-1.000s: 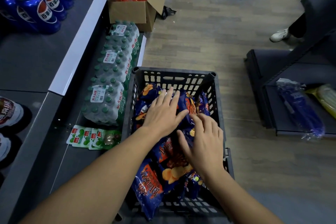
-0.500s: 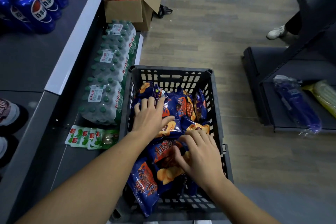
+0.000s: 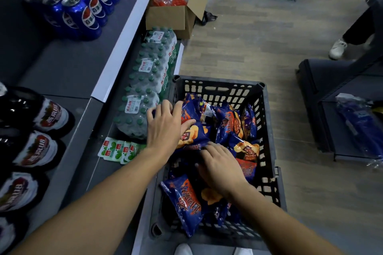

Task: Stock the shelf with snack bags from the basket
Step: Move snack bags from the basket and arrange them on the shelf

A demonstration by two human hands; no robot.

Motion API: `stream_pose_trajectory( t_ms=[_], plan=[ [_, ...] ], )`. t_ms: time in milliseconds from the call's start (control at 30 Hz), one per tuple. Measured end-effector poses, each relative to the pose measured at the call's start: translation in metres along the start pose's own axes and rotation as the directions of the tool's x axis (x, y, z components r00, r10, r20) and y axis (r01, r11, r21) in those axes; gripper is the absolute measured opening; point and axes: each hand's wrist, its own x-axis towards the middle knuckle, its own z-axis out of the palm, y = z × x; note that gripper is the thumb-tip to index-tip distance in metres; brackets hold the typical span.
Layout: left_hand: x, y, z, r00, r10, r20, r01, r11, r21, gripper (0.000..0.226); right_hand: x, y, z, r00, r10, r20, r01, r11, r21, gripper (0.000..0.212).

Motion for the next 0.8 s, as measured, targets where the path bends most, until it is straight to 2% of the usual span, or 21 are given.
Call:
stream_pose_trajectory(
  t_ms=[67,133,200,300,467,533,600,667,733,800],
  plan=[
    [-0.001,-0.009,-0.004,0.999,0.012,-0.03,-0.012,1.0,0.011,0.063,0.009,0.001,0.003,0.982,-0.003,0.187,0.017,0.997,-0.072,0.082],
    [-0.002,-0.014,-0.007,0.999,0.026,-0.034,-0.026,1.0,0.014,0.064,0.008,0.004,0.005,0.97,-0.016,0.242,0.051,0.989,-0.142,0.094],
    [-0.003,-0.014,-0.008,0.999,0.026,-0.035,-0.025,1.0,0.012,0.064,0.002,0.007,0.007,0.974,-0.039,0.222,0.077,0.984,-0.163,0.09],
    [-0.007,-0.01,-0.007,0.999,0.026,-0.04,-0.026,1.0,0.008,0.061,-0.006,0.017,0.01,0.986,-0.045,0.159,0.071,0.984,-0.162,0.073],
    [-0.009,0.0,-0.005,0.999,0.054,-0.008,-0.054,0.998,-0.009,0.062,-0.015,0.024,-0.008,0.999,0.042,-0.007,-0.042,0.997,-0.064,0.054],
    [-0.008,0.005,-0.006,0.998,0.064,0.008,-0.064,0.998,-0.001,0.063,-0.014,0.027,-0.017,0.994,0.106,0.015,-0.105,0.994,-0.022,0.052],
    [-0.009,0.008,-0.007,0.997,0.072,0.019,-0.072,0.997,-0.002,0.063,-0.013,0.031,-0.021,0.99,0.132,0.048,-0.133,0.991,0.022,0.058],
    [-0.01,0.009,-0.007,0.996,0.082,0.028,-0.082,0.997,-0.012,0.063,-0.018,0.036,-0.024,0.985,0.146,0.096,-0.152,0.987,0.059,0.074],
    [-0.012,0.008,-0.007,0.996,0.079,0.04,-0.078,0.997,-0.03,0.064,-0.027,0.041,-0.024,0.979,0.112,0.171,-0.114,0.993,0.003,0.091],
    [-0.013,0.008,-0.009,0.996,0.077,0.05,-0.075,0.996,-0.046,0.065,-0.036,0.044,-0.025,0.968,0.058,0.242,-0.038,0.995,-0.089,0.091]
  ],
)
